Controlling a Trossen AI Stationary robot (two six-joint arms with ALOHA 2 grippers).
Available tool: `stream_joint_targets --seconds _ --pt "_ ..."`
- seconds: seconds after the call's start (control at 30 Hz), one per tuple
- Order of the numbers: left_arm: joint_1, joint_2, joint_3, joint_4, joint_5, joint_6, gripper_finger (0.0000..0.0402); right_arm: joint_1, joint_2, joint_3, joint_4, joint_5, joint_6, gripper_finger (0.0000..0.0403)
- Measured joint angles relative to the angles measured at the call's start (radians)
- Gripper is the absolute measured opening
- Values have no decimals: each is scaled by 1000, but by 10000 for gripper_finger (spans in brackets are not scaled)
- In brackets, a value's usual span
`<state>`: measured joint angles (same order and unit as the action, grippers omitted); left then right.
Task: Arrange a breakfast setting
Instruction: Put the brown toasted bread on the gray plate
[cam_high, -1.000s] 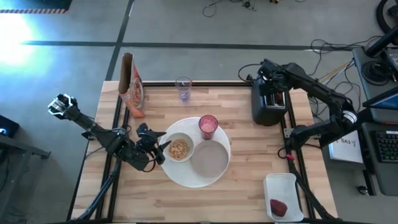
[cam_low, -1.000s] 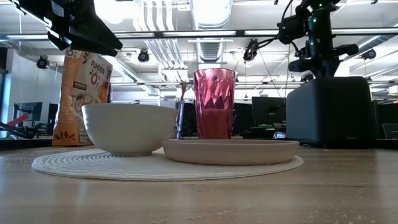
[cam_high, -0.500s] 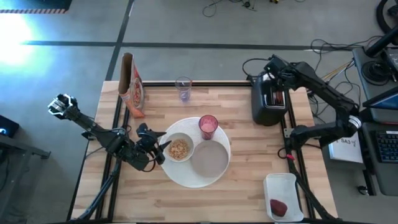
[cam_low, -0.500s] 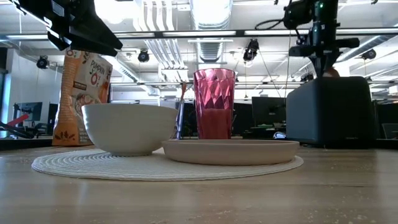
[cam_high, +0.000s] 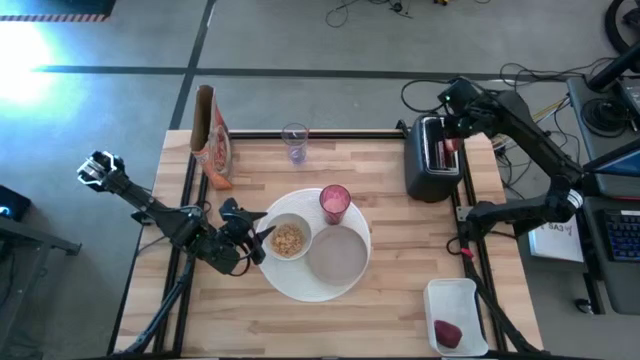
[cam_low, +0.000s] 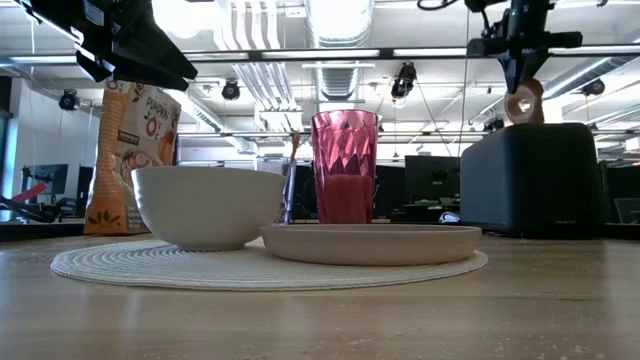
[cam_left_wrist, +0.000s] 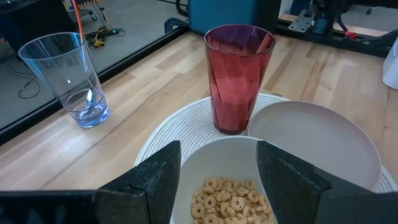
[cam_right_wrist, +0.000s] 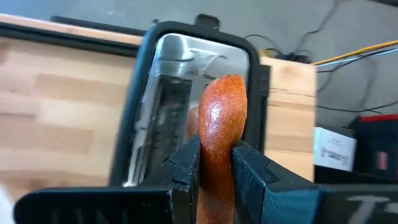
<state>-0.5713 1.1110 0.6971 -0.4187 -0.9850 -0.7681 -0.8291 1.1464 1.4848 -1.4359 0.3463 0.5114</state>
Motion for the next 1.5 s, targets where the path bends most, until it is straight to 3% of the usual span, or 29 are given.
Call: stream_joint_targets --seconds 0.3,0.7,0.9,1.1,1.2,1.5 --pt "0 0 0 0 0 0 194 53 -4 27 12 -307 -65 58" --pt "0 0 0 0 0 0 194 340 -4 22 96 -325 -25 59" --pt "0 0 0 1 0 0 194 559 -4 -59 324 -328 47 59" --pt "0 0 0 1 0 0 194 783 -4 -235 665 -322 104 59" --pt "0 0 0 1 0 0 194 875 -4 -336 827 -267 167 59" --pt "0 0 0 2 0 0 194 1002 -4 -636 1247 -179 357 59"
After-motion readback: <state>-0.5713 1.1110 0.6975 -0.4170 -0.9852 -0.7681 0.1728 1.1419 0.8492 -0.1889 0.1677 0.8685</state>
